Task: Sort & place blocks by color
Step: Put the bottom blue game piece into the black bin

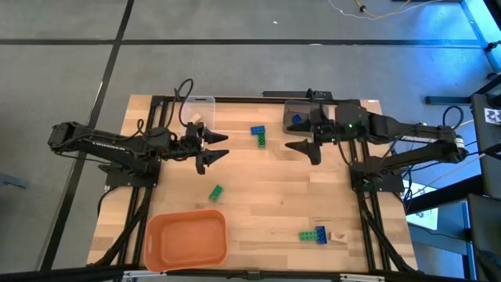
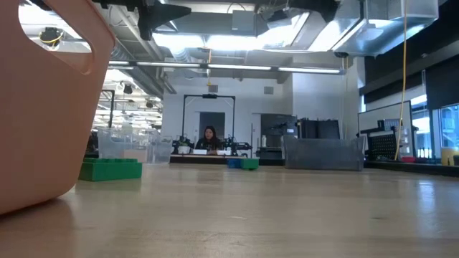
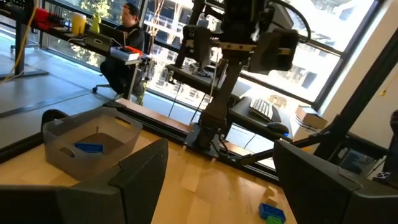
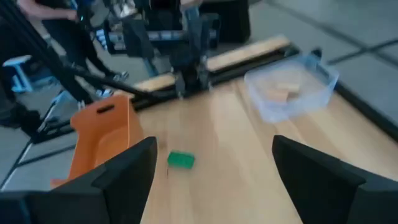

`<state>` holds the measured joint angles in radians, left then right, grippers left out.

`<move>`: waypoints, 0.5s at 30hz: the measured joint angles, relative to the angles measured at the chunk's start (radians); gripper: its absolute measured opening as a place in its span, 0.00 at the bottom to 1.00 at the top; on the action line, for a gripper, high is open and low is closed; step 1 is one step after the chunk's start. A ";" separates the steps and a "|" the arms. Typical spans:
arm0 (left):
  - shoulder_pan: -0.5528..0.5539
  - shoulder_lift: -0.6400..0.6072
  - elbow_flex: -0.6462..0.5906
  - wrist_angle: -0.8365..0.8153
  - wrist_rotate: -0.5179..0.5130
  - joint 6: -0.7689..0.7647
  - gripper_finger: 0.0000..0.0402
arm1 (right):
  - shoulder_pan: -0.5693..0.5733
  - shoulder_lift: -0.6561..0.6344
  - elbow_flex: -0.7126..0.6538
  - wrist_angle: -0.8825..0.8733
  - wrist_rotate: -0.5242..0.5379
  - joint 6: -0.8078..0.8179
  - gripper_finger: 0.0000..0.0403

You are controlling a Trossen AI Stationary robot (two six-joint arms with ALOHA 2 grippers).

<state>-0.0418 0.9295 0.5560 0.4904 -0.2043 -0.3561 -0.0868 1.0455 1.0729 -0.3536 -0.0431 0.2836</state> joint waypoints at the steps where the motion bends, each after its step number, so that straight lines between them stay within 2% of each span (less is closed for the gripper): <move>1: 0.000 0.000 0.000 0.000 0.000 0.000 0.70 | 0.015 -0.002 0.000 0.007 0.028 0.000 0.79; 3: 0.000 0.000 0.000 0.000 0.000 0.000 0.70 | 0.032 -0.002 0.000 0.009 0.057 0.001 0.79; 15: 0.000 0.000 0.000 0.000 0.000 0.001 0.70 | 0.033 -0.002 0.000 0.013 0.048 0.026 0.79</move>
<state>-0.0416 0.9295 0.5564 0.4904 -0.2045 -0.3555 -0.0536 1.0435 1.0729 -0.3410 0.0052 0.3101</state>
